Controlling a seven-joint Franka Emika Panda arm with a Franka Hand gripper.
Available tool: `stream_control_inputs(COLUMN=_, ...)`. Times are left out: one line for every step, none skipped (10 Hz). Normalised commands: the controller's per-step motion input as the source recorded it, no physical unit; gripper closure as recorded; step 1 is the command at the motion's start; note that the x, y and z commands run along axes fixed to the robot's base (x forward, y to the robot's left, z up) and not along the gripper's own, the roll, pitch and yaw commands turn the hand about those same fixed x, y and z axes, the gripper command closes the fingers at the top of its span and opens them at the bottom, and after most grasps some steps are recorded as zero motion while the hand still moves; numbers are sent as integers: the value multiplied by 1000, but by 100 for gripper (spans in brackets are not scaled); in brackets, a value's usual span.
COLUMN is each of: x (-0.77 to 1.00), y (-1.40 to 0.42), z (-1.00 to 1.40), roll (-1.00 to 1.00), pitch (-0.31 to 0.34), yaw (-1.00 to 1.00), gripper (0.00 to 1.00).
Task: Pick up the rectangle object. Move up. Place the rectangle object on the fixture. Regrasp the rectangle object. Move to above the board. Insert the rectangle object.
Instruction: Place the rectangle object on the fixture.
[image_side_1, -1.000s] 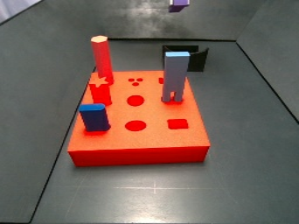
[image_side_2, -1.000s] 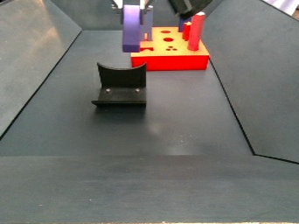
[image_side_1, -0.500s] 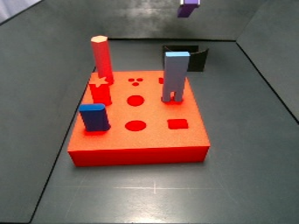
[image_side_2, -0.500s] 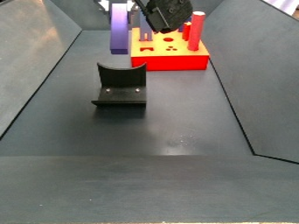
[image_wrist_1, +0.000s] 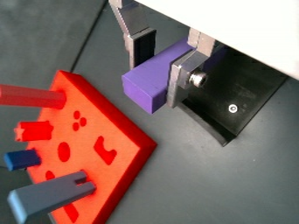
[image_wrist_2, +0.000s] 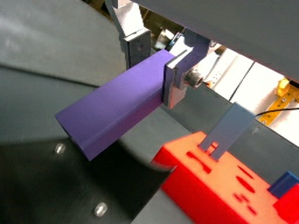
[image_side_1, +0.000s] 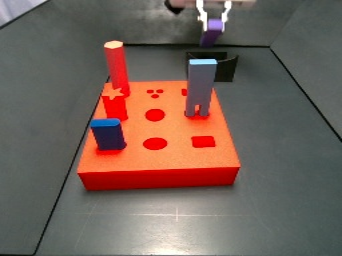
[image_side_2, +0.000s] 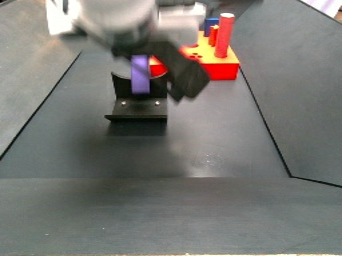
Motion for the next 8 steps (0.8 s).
stream_control_inputs(x=170, y=128, z=-1000, roll=-221, pitch=66, yaw=-171, gripper=100)
stream_control_inputs(x=176, y=136, z=-1000, roll=-179, pitch=36, yaw=-169, gripper=100)
stream_control_inputs(x=151, y=118, z=-813, roll=-167, pitch=13, yaw=-156, gripper=100)
stream_control_inputs(x=127, y=89, z=-619, roll=-161, pitch=-6, yaw=-140, gripper=100)
stream_control_inputs(x=99, y=65, z=-381, roll=-150, pitch=-29, yaw=-116, gripper=100)
stream_control_inputs(x=81, y=85, z=-326, roll=-120, pitch=-42, yaw=-101, gripper=100)
stream_control_inputs(x=61, y=100, z=-307, roll=-109, pitch=-52, yaw=-78, gripper=100)
stream_control_inputs(x=61, y=99, z=-307, roll=-109, pitch=-52, yaw=-57, gripper=100)
